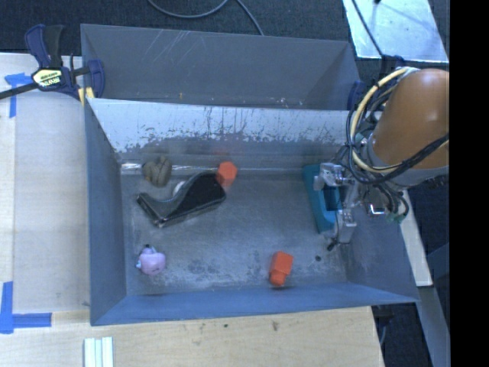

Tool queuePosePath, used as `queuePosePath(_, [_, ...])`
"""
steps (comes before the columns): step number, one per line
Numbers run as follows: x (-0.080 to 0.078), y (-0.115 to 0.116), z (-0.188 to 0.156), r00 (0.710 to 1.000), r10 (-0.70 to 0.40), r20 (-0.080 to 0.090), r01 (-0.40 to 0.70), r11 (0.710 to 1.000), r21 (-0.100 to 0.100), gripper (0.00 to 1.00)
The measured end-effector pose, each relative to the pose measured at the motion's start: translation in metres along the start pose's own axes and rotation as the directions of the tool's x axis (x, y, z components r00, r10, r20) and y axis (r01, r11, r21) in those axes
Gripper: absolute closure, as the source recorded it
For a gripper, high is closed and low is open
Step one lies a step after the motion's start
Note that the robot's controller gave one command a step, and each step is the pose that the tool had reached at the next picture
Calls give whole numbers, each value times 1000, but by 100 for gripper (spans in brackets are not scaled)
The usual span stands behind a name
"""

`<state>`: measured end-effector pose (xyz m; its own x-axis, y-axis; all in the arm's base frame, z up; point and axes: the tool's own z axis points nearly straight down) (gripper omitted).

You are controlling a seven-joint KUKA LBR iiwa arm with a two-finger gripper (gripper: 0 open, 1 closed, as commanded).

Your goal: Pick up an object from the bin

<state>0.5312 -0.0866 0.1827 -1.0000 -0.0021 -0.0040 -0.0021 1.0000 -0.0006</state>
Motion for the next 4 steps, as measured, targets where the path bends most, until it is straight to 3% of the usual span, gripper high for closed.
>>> queuePosePath(1, [0,0,0,1000,0,0,0,1000,0,0])
queuePosePath(2, [32,71,77,996,-94,2,94,996,0,100])
queuePosePath(3, [32,70,77,996,-95,2,95,996,0,0])
queuePosePath(4, [32,70,77,996,-95,2,95,996,0,0])
